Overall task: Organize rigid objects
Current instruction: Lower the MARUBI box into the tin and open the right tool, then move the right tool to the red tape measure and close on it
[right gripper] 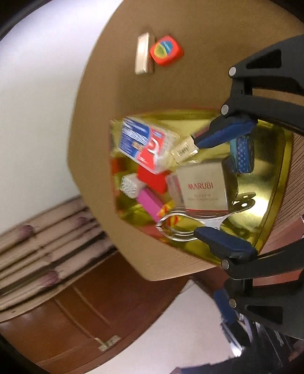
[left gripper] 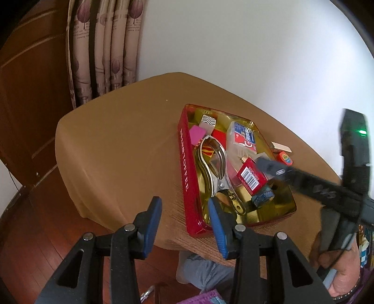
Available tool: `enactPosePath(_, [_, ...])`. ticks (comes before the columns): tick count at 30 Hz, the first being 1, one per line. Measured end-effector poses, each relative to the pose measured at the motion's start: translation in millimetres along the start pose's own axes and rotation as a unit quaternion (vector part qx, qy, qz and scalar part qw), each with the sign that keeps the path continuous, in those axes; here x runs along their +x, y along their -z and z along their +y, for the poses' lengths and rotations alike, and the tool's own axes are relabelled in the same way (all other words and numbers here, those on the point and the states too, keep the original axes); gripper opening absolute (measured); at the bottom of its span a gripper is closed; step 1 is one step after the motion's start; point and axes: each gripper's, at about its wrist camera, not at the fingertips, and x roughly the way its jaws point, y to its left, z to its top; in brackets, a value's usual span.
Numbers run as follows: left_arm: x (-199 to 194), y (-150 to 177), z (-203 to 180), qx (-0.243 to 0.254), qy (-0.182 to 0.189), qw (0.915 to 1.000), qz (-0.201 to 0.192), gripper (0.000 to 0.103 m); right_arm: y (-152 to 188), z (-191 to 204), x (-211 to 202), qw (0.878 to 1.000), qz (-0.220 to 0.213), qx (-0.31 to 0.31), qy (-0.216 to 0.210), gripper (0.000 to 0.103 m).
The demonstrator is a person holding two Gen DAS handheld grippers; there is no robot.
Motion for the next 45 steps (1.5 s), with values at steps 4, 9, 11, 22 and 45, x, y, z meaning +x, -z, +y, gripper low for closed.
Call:
enactPosePath(4, [-1, 0, 2, -0.007, 0.000, 1.0000, -0.002, 0.042, 9, -41, -39, 0.996, -0.065, 0.062, 0.031, 0.077])
enactPosePath(9, [1, 1, 1, -0.005, 0.001, 1.0000, 0.003, 0.042, 27, -110, -56, 0.985, -0.062, 0.109, 0.115, 0.077])
enactPosePath(11, [3, 2, 0, -0.005, 0.002, 0.9999, 0.009, 0.042, 30, -125, -55, 0.983, -0.055, 0.117, 0.127, 0.077])
enactPosePath(22, [13, 3, 4, -0.017, 0.006, 0.9993, 0.031, 0.042, 1, -146, -11, 0.987, -0.026, 0.030, 0.154, 0.082])
enactPosePath(45, [27, 2, 14, -0.043, 0.028, 0.9971, 0.056, 0.049, -12, -162, 28, 0.987, 0.028, -0.027, 0.156, 0.052])
